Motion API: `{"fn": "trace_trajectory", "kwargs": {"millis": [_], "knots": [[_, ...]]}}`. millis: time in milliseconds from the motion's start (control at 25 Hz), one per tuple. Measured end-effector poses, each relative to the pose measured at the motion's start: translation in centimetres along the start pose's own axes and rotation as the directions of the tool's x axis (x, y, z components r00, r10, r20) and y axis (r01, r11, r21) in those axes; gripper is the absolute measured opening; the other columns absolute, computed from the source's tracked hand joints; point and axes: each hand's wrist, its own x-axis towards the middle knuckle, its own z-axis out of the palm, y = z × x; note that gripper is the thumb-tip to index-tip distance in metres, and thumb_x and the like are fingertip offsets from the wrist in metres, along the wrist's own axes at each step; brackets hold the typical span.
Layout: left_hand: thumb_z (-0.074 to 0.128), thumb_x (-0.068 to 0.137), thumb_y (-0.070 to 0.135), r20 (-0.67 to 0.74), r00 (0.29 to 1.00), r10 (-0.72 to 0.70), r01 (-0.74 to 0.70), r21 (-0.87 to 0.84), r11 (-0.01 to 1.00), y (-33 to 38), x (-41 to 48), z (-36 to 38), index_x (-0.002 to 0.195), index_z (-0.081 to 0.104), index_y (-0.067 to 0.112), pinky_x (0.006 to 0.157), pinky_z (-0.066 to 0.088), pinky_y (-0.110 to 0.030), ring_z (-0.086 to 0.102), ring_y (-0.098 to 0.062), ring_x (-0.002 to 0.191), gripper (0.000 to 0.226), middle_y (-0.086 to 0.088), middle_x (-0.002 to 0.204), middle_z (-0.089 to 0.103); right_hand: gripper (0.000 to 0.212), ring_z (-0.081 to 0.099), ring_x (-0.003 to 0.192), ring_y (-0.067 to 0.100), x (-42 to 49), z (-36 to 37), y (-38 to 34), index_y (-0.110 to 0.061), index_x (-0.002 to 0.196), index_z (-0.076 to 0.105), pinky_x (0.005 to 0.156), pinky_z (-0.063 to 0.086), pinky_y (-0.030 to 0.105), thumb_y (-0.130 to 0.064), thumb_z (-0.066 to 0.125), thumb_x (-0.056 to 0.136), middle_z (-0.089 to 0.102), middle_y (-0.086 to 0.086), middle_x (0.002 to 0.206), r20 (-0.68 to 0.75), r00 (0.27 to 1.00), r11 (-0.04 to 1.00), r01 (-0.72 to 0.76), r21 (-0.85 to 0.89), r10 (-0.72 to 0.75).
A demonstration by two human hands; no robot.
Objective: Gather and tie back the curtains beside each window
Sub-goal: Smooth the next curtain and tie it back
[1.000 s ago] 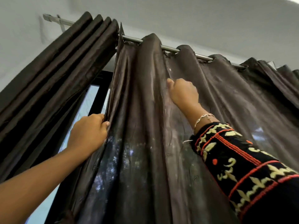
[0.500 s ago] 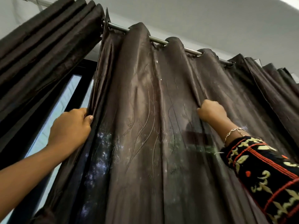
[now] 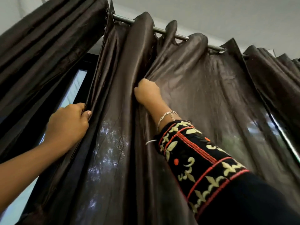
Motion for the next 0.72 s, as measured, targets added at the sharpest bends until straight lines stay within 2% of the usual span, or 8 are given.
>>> {"fn": "trace_trajectory", "kwargs": {"millis": [160,240,360,440,480,520,600,720], "knots": [[0.051,0.09,0.015,-0.02,1.0,0.014,-0.014,0.004,1.0,-0.2,0.3,0.0,0.078,0.057,-0.005,0.059,0.032,-0.037,0.055,-0.047,0.076,0.024,-0.028,0.073,0.059,0.017,0.052,0.11,0.038,0.0,0.5,-0.6,-0.003,0.093,0.056,0.081,0.041,0.033,-0.014,0.043,0.091,0.057,0.021,0.119,0.03,1.0,0.999,0.0,0.036,-0.001],[0.053,0.09,0.016,-0.034,0.999,0.012,-0.012,0.027,1.0,-0.8,0.5,0.0,0.084,0.059,-0.004,0.06,0.033,-0.038,0.055,-0.049,0.078,0.021,-0.031,0.078,0.06,0.026,0.052,0.109,0.039,-0.5,-0.4,1.7,0.0,0.104,0.056,0.084,0.042,0.034,-0.018,0.042,0.092,0.057,0.022,0.119,0.018,0.999,0.999,-0.035,0.021,0.034],[0.053,0.09,0.02,-0.028,1.0,-0.01,0.011,0.034,0.999,-1.7,0.8,0.6,0.101,0.062,0.001,0.067,0.046,-0.045,0.056,-0.051,0.081,0.024,-0.034,0.086,0.062,0.037,0.053,0.107,0.04,-1.7,-2.7,6.4,0.001,0.107,0.056,0.086,0.042,0.038,-0.028,0.036,0.097,0.061,0.024,0.111,-0.183,0.978,0.995,-0.097,0.011,0.098],[0.05,0.087,0.032,-0.004,0.999,-0.038,0.038,-0.034,0.999,-1.8,0.7,1.0,0.103,0.061,0.003,0.074,0.05,-0.054,0.058,-0.05,0.08,0.035,-0.034,0.086,0.062,0.032,0.048,0.113,0.039,-2.7,-4.6,10.2,0.001,0.112,0.053,0.091,0.039,0.04,-0.023,0.038,0.096,0.058,0.023,0.116,-0.329,0.938,0.973,-0.169,-0.155,0.111],[0.044,0.083,0.039,-0.004,0.999,-0.05,0.05,-0.086,0.995,-1.8,0.7,1.1,0.101,0.061,0.003,0.076,0.05,-0.056,0.059,-0.049,0.079,0.043,-0.033,0.084,0.062,0.032,0.044,0.118,0.039,-3.2,-5.5,12.0,0.001,0.115,0.051,0.095,0.037,0.04,-0.022,0.041,0.095,0.055,0.023,0.121,-0.357,0.926,0.944,-0.221,-0.243,0.124],[0.039,0.078,0.044,-0.018,0.999,-0.049,0.047,-0.096,0.994,-2.1,0.6,1.2,0.096,0.059,0.003,0.074,0.051,-0.056,0.059,-0.047,0.077,0.049,-0.031,0.082,0.062,0.036,0.039,0.122,0.039,-3.7,-6.3,13.9,0.002,0.118,0.048,0.098,0.034,0.041,-0.025,0.044,0.094,0.051,0.023,0.125,-0.359,0.921,0.906,-0.275,-0.322,0.152],[0.03,0.077,0.05,-0.028,1.0,0.004,-0.003,0.012,1.0,-2.5,0.6,1.6,0.078,0.052,0.008,0.066,0.052,-0.053,0.058,-0.043,0.067,0.048,-0.025,0.07,0.058,0.054,0.033,0.127,0.04,-4.8,-8.0,17.4,0.004,0.124,0.044,0.101,0.033,0.044,-0.039,0.05,0.091,0.045,0.025,0.131,-0.322,0.908,0.826,-0.39,-0.407,0.269],[0.025,0.079,0.049,0.038,0.999,-0.021,0.018,0.092,0.996,-1.9,0.5,1.5,0.069,0.045,0.015,0.06,0.051,-0.048,0.052,-0.038,0.057,0.04,-0.02,0.061,0.054,0.08,0.036,0.126,0.041,-6.3,-9.8,21.3,0.002,0.119,0.052,0.101,0.035,0.047,-0.067,0.051,0.079,0.05,0.025,0.128,-0.18,0.843,0.752,-0.535,-0.385,0.507]]}}
